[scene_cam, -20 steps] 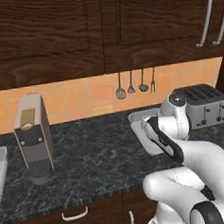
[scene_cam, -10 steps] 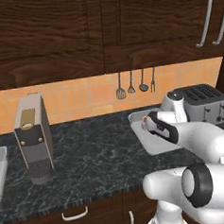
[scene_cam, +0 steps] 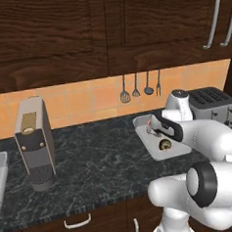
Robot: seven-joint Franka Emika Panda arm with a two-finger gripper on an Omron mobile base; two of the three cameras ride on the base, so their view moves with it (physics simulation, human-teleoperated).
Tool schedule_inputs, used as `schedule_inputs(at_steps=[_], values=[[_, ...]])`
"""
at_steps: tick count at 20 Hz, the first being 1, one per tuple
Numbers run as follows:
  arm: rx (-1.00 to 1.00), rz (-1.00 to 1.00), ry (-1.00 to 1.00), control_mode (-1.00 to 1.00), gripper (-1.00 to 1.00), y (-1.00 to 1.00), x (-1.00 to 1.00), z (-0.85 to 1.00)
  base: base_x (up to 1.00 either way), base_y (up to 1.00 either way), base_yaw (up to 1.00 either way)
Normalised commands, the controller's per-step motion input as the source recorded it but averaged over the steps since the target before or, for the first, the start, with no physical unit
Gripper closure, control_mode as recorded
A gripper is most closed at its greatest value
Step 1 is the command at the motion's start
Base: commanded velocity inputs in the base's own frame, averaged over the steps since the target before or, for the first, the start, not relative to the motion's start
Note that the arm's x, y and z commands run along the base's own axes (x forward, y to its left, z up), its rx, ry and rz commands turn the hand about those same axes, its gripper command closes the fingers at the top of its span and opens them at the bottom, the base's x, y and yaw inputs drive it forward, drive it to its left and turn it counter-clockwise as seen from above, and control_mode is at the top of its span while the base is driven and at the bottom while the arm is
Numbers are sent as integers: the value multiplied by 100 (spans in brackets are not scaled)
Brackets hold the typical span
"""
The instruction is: Place one mushroom and one steak in each tupperware on the nearby counter, to pack two identical lunches.
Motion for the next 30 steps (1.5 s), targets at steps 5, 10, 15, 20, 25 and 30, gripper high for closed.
schedule_inputs(at_steps=[5, 10, 15, 20, 25, 30], values=[[0, 0, 0, -100, -100, 1, 0, 0, 0, 0, 0], [-2, 0, -1, -100, -100, 60, -49, 0, 0, 0, 0], [-4, 18, -1, -100, -100, 100, -61, 0, 0, 0, 0], [-5, 23, 3, -100, -100, 100, -46, 36, 0, 0, 0], [-24, 15, 11, -100, -100, 100, -15, 10, 0, 0, 0], [-3, 0, 9, -100, -100, 28, 0, -12, 0, 0, 0]])
